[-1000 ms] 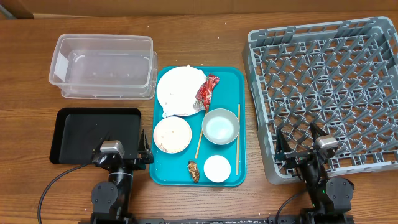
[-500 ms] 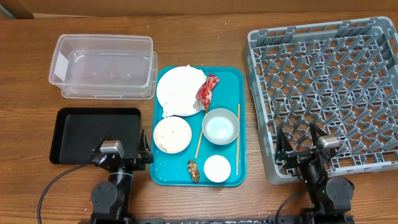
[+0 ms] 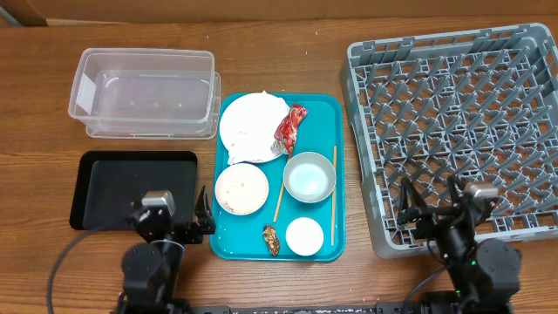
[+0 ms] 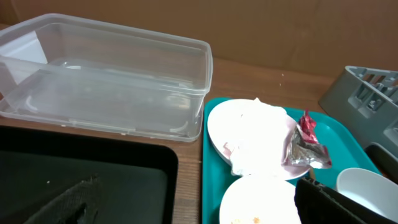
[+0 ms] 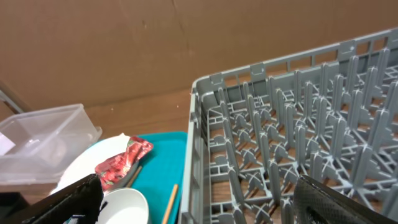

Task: Sort waste into correct bins and load items into the dishwasher
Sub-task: 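Move the left gripper over the plate and grasp the red wrapper, then carry the red wrapper to the clear bin and release it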

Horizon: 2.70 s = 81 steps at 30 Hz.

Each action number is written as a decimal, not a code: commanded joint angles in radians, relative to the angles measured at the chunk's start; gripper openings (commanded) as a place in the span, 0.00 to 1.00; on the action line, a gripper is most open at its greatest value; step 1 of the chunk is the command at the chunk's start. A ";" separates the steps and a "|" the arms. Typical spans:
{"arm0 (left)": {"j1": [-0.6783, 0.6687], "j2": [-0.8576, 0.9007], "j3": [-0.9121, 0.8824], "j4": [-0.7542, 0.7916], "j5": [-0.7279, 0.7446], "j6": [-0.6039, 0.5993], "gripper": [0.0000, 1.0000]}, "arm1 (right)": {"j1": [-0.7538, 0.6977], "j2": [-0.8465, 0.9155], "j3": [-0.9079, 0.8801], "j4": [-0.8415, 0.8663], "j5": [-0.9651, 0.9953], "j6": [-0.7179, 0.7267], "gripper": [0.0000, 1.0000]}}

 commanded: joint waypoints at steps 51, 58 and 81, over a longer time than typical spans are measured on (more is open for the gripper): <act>-0.291 1.796 1.186 -0.302 0.320 0.010 0.75 | 0.003 0.859 0.748 -0.719 0.126 -0.045 1.00; -0.290 1.800 1.194 -0.274 0.338 0.004 0.04 | 0.003 0.859 0.748 -0.720 0.126 -0.045 1.00; -0.008 1.593 1.442 -0.525 0.039 0.005 0.04 | 0.003 0.859 0.748 -0.720 0.126 -0.045 1.00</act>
